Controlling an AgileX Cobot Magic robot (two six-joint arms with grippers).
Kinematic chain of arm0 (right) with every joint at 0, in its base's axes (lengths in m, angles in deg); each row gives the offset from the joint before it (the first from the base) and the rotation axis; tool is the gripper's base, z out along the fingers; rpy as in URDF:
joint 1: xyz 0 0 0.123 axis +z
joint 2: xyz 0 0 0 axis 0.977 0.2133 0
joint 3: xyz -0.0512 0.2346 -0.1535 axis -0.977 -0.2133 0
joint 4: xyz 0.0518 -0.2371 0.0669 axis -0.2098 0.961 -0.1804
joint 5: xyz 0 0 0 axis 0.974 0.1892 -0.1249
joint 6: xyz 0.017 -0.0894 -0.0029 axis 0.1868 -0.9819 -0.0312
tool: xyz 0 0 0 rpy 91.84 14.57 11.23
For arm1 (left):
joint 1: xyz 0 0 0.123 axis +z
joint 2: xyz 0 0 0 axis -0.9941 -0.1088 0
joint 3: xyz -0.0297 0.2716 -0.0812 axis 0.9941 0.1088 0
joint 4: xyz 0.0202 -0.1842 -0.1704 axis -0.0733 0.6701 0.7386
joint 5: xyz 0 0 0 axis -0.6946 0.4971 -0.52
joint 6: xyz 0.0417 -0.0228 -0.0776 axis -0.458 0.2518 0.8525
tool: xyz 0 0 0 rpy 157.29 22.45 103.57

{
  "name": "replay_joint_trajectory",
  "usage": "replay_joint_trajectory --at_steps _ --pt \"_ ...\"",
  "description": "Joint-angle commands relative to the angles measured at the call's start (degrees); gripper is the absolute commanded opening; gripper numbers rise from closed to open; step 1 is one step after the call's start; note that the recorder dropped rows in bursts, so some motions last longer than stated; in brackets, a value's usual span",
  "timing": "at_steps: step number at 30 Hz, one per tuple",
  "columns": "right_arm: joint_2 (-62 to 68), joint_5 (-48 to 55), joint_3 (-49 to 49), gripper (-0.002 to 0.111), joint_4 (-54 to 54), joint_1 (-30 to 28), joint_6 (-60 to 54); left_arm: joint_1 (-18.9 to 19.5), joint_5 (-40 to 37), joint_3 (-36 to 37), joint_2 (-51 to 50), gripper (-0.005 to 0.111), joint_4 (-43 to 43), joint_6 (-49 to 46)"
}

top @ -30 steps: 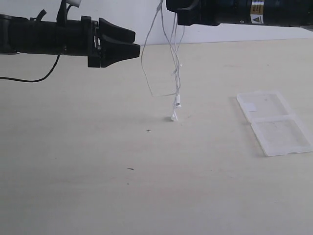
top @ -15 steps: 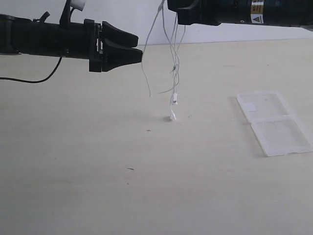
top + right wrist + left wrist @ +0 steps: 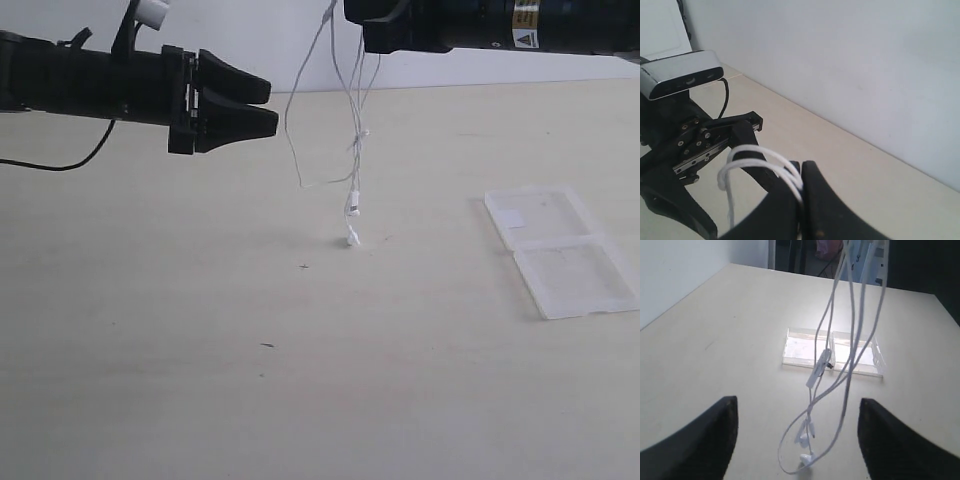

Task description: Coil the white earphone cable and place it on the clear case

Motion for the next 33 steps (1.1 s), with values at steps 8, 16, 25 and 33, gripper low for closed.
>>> replay_joint_trajectory --at_steps 8,16,25,33 --pt "0.0 0.0 0.4 0.0 -0.7 -0.2 -0.5 -4.4 -0.4 0.1 0.0 0.066 -0.6 0.0" --pt "0.0 -0.2 0.4 0.0 -1.8 -0.2 -0.3 -7.5 -0.4 0.1 0.0 0.066 1.0 0.0" --pt "0.0 -3.5 0.4 0.0 -1.6 -0.2 1.5 -12.4 6.4 0.1 -0.2 0.066 2.9 0.2" --pt "0.0 -3.9 0.4 0.0 -1.6 -0.2 2.6 -15.0 13.8 0.1 -0.5 0.066 6.5 0.1"
